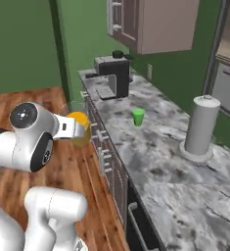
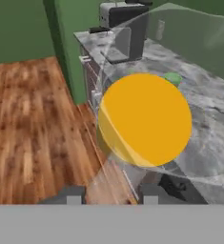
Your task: Place the pitcher and cup on the dining counter for serving.
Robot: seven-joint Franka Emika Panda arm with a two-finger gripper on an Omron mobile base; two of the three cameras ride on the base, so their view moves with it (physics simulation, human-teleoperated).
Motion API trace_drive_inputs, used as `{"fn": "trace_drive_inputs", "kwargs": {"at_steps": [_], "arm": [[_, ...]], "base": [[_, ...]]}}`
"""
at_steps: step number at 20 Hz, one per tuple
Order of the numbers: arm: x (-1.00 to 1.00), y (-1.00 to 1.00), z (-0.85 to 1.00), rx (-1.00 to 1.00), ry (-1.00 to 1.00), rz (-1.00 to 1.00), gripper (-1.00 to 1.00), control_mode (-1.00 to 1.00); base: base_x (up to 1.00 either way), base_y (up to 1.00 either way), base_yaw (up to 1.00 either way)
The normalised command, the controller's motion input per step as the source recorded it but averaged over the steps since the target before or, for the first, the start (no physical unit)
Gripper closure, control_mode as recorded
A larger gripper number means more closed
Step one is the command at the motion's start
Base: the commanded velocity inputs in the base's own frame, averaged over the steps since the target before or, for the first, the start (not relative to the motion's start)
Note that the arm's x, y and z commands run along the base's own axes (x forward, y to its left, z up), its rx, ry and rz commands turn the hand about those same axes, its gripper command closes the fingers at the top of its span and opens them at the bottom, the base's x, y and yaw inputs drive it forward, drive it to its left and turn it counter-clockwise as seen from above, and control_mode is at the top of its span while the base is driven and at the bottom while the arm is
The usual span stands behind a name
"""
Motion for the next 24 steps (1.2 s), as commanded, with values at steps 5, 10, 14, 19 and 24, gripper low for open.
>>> {"fn": "trace_drive_inputs", "kwargs": {"at_steps": [5,10,14,19,24], "arm": [[0.0,0.0,0.0,0.0,0.0,0.0,1.0,1.0],[0.0,0.0,0.0,0.0,0.0,0.0,1.0,1.0],[0.0,0.0,0.0,0.0,0.0,0.0,1.0,1.0],[0.0,0.0,0.0,0.0,0.0,0.0,1.0,1.0],[0.0,0.0,0.0,0.0,0.0,0.0,1.0,1.0]], "base": [[-0.14,0.17,1.0],[0.02,0.16,0.98],[0.86,0.01,0.74],[1.0,-0.3,0.48],[1.0,-0.7,0.25]]}}
